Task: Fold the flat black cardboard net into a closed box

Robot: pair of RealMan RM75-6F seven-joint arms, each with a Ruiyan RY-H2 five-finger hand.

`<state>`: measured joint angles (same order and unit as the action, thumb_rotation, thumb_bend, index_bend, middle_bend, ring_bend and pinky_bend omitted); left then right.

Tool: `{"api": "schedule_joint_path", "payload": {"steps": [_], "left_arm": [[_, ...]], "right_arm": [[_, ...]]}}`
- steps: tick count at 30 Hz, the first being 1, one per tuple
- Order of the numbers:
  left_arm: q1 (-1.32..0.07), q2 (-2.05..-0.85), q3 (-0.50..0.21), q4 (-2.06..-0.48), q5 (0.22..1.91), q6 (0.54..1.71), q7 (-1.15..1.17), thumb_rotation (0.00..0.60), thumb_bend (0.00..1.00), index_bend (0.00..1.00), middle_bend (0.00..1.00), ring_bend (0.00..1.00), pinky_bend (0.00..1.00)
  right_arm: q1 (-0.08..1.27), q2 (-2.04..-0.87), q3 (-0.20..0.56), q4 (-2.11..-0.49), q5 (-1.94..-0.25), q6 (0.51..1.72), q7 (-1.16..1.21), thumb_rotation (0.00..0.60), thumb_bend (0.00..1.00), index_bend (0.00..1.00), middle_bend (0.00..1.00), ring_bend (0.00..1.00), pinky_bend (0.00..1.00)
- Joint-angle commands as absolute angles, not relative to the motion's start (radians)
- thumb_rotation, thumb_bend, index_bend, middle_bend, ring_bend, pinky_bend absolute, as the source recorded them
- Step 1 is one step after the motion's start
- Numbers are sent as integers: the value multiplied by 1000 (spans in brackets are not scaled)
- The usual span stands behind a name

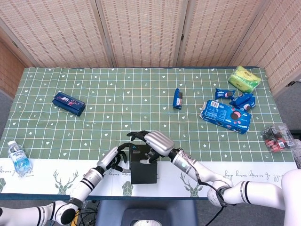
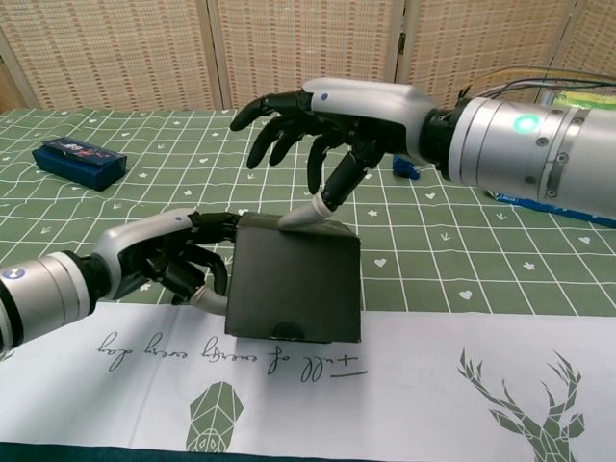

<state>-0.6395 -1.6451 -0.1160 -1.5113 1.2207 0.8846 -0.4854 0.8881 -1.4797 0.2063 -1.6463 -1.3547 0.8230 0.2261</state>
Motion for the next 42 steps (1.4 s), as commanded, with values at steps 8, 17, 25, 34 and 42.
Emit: {"api": "schedule_joint_path", "payload": {"steps": [8,17,25,34,42], "left_arm": [[-596,-1752,-173,-1485,1111,990,-347,600,75,247,330,555,781],[-576,-1797,-199,-1463,1083,1026,-278,600,75,237,330,556,774],[-589,-1709,-196,-1517,1065,897,-292,600,75,82,169,501,740],[-597,-1591,-160,-1556,1134,822,-281,600,75,0,9,268,655],[-588,-1489,-134,-1590,1186,818,-267,600,75,0,0,29,503]], "right_arm": [[923,-1473,211,-1688,-1240,817,-34,600,149,163,277,264,420],[955,-1496,205,-1679,-1147,807,-170,600,138,199,277,265,399],[987,-1549,193,-1631,-1105,817,-281,600,138,219,277,265,365],[1004,-1565,187,-1633,-1083,830,-348,600,139,219,277,254,350],[993,-1571,134,-1632,-1126,888,-464,600,143,219,272,232,347]]}}
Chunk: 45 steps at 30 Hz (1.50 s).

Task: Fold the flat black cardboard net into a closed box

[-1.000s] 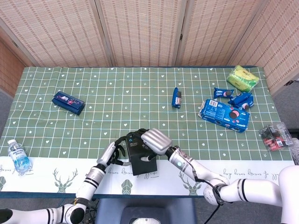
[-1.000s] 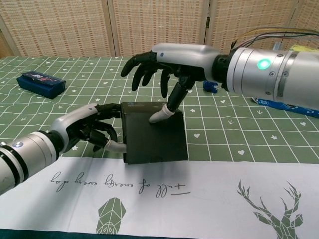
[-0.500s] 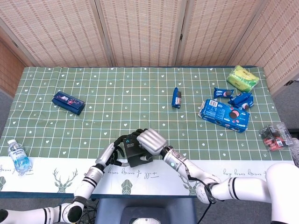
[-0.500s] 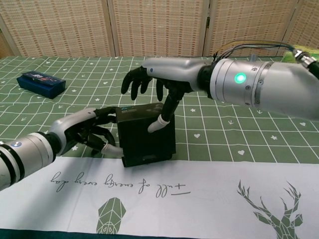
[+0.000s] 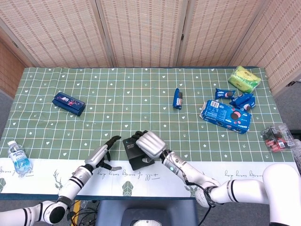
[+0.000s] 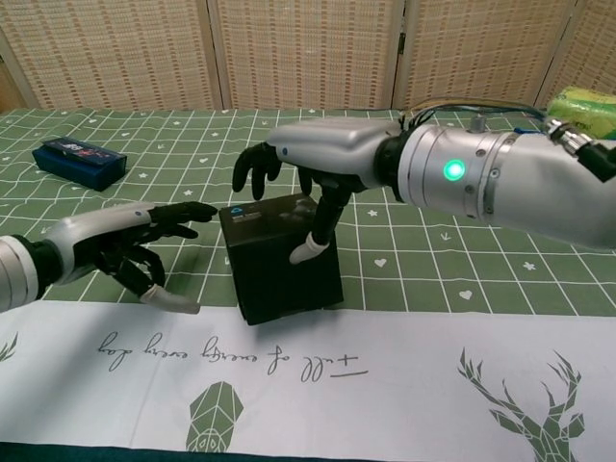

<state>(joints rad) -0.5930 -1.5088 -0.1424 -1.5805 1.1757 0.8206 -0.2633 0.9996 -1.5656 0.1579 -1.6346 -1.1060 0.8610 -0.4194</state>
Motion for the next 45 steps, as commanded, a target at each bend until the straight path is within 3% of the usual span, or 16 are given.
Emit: {"api": "schedule_joint_path", "payload": {"steps": [1,11,18,28,37,45], "left_arm": [[-586,-1483,-132,-1590,1190,818,-269,600,75,0,0,22,501],[-554,-1451,-99,-1570,1260,895,-229,600,75,0,0,0,467],[-537,-1436,-87,-1571,1293,913,-277,600,74,0,0,0,459],[-534,-1402,-75,-1591,1311,899,-310,600,75,0,0,0,445],[-540,-1387,-69,-1605,1318,881,-331,600,74,0,0,0,427],[-545,-1389,-67,-1600,1322,873,-345,600,75,0,0,0,416]], "right_arm": [[991,-1575,127,-1630,-1133,898,-481,600,150,219,270,231,347],[944,-1641,55,-1571,-1247,1004,-599,600,190,219,226,231,347],[900,-1720,35,-1449,-1364,1084,-545,600,322,219,210,231,347],[861,-1775,34,-1369,-1448,1135,-497,600,312,221,255,231,347],[837,-1784,35,-1344,-1487,1133,-475,600,288,323,359,278,347],[833,-1804,48,-1302,-1512,1123,-485,600,296,364,380,284,347]]}}
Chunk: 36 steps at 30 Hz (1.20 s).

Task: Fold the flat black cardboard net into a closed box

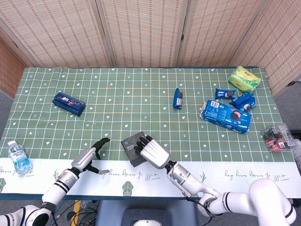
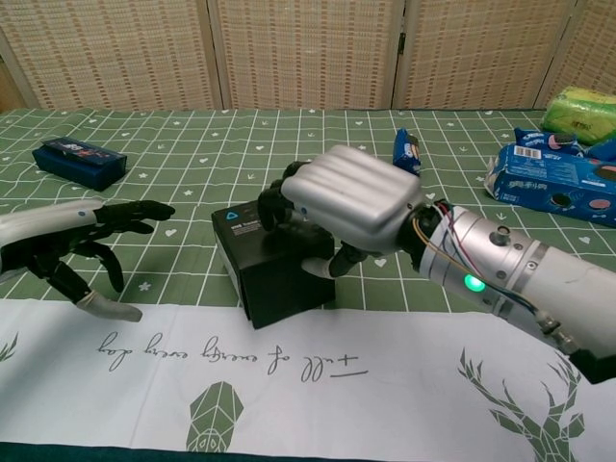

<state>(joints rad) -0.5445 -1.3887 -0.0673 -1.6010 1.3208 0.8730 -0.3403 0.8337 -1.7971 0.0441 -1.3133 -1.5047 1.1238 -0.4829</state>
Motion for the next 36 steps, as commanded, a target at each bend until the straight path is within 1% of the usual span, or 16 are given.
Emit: {"api": "schedule_joint_path", "payload": {"steps": [1,4,9,16,18,19,21,23,24,27,31,36], "left_arm": [[-545,-1388,-67,-1599,1323,871,-349,600,75,0,0,0,416],[-545,-1386,-66,-1595,1328,872,-357,600,75,0,0,0,414],[-544,-1377,-64,-1595,1337,872,-373,600,75,0,0,0,413],[-543,-1361,-62,-1609,1351,884,-373,600,75,0,0,0,411],[-542,-1351,-62,-1620,1357,892,-366,600,74,0,0,0,411],[-539,-1344,-62,-1629,1362,902,-360,600,74,0,0,0,411],[-531,-1333,-61,-1639,1371,925,-347,600,75,0,0,0,411],[-519,-1320,-60,-1645,1377,956,-325,600,74,0,0,0,411],[-511,-1313,-60,-1649,1377,972,-311,600,75,0,0,0,411],[-490,-1295,-61,-1655,1377,1017,-286,600,75,0,0,0,411],[-445,-1279,-70,-1652,1360,1110,-215,600,75,0,0,0,411],[-388,-1282,-81,-1645,1346,1234,-108,600,75,0,0,7,411]], "right_arm": [[833,-1808,51,-1294,-1516,1124,-484,600,312,368,383,286,347],[832,-1818,54,-1273,-1531,1127,-479,600,376,380,394,297,347],[830,-1830,58,-1249,-1550,1129,-471,600,434,391,411,315,347],[817,-1813,66,-1271,-1565,1141,-464,600,440,394,407,317,347],[803,-1791,70,-1299,-1553,1145,-480,600,437,393,365,315,347],[789,-1770,71,-1326,-1542,1151,-497,600,434,381,332,302,347],[767,-1728,68,-1379,-1527,1160,-510,600,425,298,243,240,347],[737,-1667,65,-1454,-1501,1167,-511,600,417,213,183,192,347],[719,-1628,63,-1502,-1487,1174,-502,600,415,190,169,182,347],[676,-1529,53,-1597,-1465,1195,-478,600,414,175,164,175,347],[609,-1382,31,-1703,-1449,1239,-430,600,414,174,169,174,347],[530,-1230,-9,-1772,-1452,1284,-340,600,414,174,207,174,347]]}}
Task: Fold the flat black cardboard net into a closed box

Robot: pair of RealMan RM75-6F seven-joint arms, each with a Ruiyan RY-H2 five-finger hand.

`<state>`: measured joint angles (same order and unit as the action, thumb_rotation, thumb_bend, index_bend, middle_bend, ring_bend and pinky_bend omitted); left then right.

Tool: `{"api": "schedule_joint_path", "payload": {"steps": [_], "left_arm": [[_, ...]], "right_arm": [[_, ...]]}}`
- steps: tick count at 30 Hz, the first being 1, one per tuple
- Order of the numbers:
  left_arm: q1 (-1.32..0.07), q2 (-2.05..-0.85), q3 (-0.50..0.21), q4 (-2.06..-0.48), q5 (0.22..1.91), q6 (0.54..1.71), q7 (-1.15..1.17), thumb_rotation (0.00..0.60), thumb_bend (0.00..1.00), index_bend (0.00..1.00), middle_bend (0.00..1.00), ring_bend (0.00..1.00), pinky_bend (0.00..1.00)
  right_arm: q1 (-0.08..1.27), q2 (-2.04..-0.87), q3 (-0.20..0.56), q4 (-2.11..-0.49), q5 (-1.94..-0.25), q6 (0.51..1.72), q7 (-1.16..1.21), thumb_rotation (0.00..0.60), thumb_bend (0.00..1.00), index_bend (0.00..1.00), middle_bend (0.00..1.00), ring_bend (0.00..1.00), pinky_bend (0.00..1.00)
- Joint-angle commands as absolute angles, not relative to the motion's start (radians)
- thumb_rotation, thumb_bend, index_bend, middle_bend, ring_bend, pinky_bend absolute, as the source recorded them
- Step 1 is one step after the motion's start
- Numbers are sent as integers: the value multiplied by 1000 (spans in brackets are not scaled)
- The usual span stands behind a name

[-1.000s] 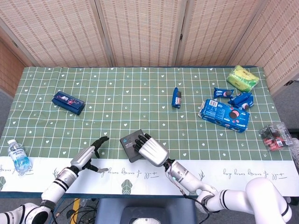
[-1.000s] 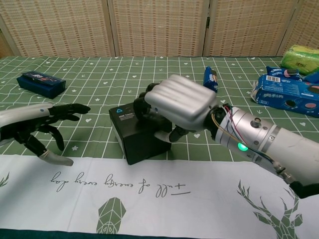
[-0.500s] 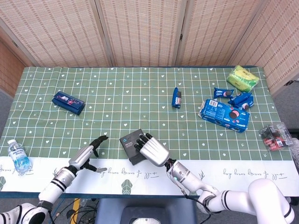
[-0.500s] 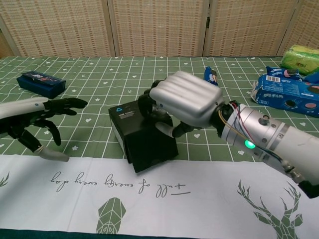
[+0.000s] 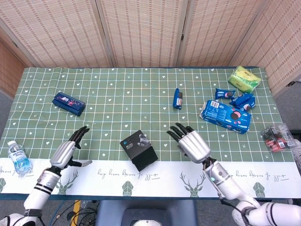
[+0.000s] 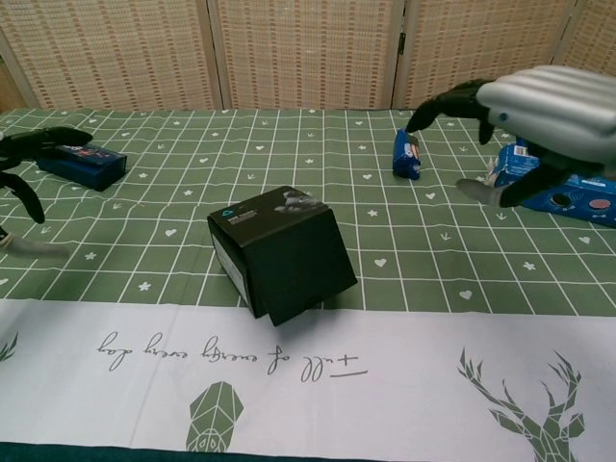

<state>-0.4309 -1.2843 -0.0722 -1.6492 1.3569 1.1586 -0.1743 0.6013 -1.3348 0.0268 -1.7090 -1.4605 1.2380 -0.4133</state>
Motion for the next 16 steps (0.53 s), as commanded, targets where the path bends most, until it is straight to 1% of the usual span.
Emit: {"api": "schedule_joint_path", "payload": {"steps": [1,7,13,16], "left_arm": [[-374,-1282,-81,-1643,1349,1263,-83,600,75,0,0,7,411],[-302,-1259,-59,-1643,1357,1374,36,600,75,0,0,10,411],[-210,-1233,-31,-1653,1398,1508,76,600,74,7,0,15,409],[-165,-1231,-10,-1650,1428,1571,109,600,75,11,0,16,406]], "right_arm": [[509,-1200,-21,-1773,-1460,1301,-316,600,414,174,210,174,347],[392,-1115,-64,-1716,-1491,1403,-167,600,413,175,226,174,347],[290,-1100,-81,-1596,-1495,1480,-6,600,413,177,228,174,347],[249,-1093,-87,-1569,-1493,1504,41,600,413,177,229,174,347]]}}
